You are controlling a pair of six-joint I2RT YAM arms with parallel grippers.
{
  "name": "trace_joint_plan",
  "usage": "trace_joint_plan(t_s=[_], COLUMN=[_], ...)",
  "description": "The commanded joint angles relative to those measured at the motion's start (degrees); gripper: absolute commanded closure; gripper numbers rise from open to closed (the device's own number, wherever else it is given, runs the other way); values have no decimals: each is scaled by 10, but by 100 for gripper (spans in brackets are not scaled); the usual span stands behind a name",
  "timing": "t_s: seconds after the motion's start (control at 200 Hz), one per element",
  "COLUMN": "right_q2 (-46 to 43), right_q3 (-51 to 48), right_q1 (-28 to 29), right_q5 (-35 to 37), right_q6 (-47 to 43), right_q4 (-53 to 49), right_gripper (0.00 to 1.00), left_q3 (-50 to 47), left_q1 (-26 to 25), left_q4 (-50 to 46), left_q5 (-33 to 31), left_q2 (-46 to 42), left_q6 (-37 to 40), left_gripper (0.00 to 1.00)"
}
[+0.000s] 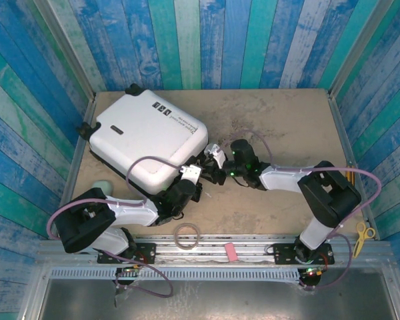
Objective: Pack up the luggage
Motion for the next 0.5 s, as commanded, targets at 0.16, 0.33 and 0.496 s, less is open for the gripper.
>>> trace_joint_plan(t_s=[0.16,0.33,0.496], right_q2=[16,-4,0], right_q3=[24,13,19], right_q1=[13,15,14], right_q5=[77,81,93], right_q6=[-15,-20,-19], right_q4=[-25,-33,-34], right_gripper=[56,56,55], left_q3=[-34,-37,-37], left_q1=[-4,-4,-4], left_q4=[-83,-83,-79], left_q5=[76,74,76], left_q2=[27,25,28], left_q6=[-52,-52,-52], left_gripper=[100,100,100])
